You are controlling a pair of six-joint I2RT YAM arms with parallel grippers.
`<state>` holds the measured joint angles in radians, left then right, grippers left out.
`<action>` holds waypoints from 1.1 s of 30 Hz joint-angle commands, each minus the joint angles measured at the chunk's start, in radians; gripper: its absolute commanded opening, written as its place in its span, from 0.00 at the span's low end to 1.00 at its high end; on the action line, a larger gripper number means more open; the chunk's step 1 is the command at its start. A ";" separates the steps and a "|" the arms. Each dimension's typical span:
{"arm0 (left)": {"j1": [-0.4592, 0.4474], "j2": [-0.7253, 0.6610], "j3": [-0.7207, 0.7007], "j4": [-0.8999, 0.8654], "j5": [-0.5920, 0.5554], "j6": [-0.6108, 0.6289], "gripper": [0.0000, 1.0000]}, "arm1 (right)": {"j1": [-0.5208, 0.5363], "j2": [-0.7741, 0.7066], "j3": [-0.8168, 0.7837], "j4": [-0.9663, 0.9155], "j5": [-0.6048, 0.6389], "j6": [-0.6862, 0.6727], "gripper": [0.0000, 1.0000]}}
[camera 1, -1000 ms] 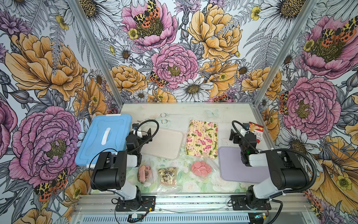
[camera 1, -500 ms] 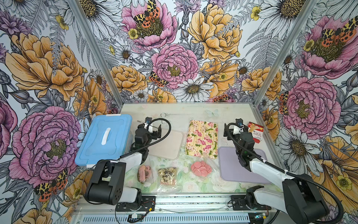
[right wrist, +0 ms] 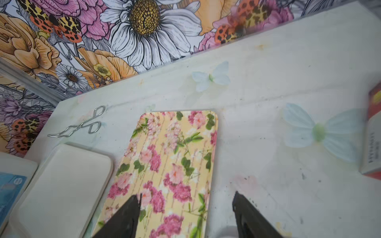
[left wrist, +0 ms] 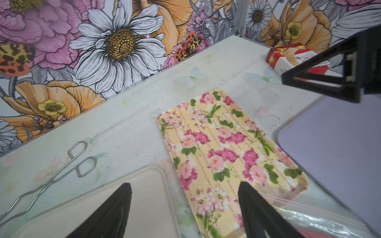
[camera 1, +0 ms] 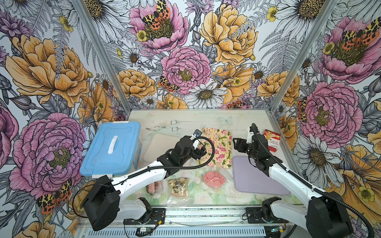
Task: Pour cookies out of the ziploc bag
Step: Pick up the ziploc bag from the center of the board.
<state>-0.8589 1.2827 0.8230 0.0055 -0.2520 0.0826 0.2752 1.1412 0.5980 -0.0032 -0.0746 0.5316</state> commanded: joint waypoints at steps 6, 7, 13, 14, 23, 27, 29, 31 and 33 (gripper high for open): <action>-0.114 0.142 -0.068 0.048 0.015 -0.053 0.75 | 0.132 -0.031 -0.022 0.003 -0.150 0.075 0.69; -0.135 0.157 -0.073 0.049 0.020 -0.058 0.76 | 0.152 -0.036 -0.021 -0.007 -0.122 0.067 0.69; -0.114 0.212 -0.102 0.111 0.174 -0.088 0.77 | 0.180 -0.073 -0.049 -0.007 0.008 0.037 0.69; -0.119 0.201 -0.105 0.125 0.202 -0.071 0.77 | 0.179 -0.081 -0.051 -0.010 0.008 0.013 0.69; -0.219 0.174 -0.145 0.214 0.279 0.008 0.73 | 0.186 -0.145 -0.105 0.025 0.063 0.082 0.66; -0.308 0.253 -0.067 0.144 0.256 0.075 0.71 | 0.187 -0.260 -0.104 -0.043 0.202 -0.014 0.70; -0.335 0.284 -0.033 0.129 0.187 0.093 0.70 | 0.148 -0.314 -0.129 -0.055 0.276 -0.040 0.77; -0.339 0.275 -0.026 0.099 0.173 0.113 0.70 | 0.103 -0.338 -0.129 -0.058 0.211 -0.048 0.77; -0.340 0.257 -0.027 0.065 0.176 0.136 0.69 | 0.070 -0.340 -0.114 -0.081 0.175 -0.047 0.78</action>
<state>-1.2022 1.5593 0.7773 0.1268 -0.0364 0.1616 0.3790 0.8047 0.4850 -0.0433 0.0944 0.5182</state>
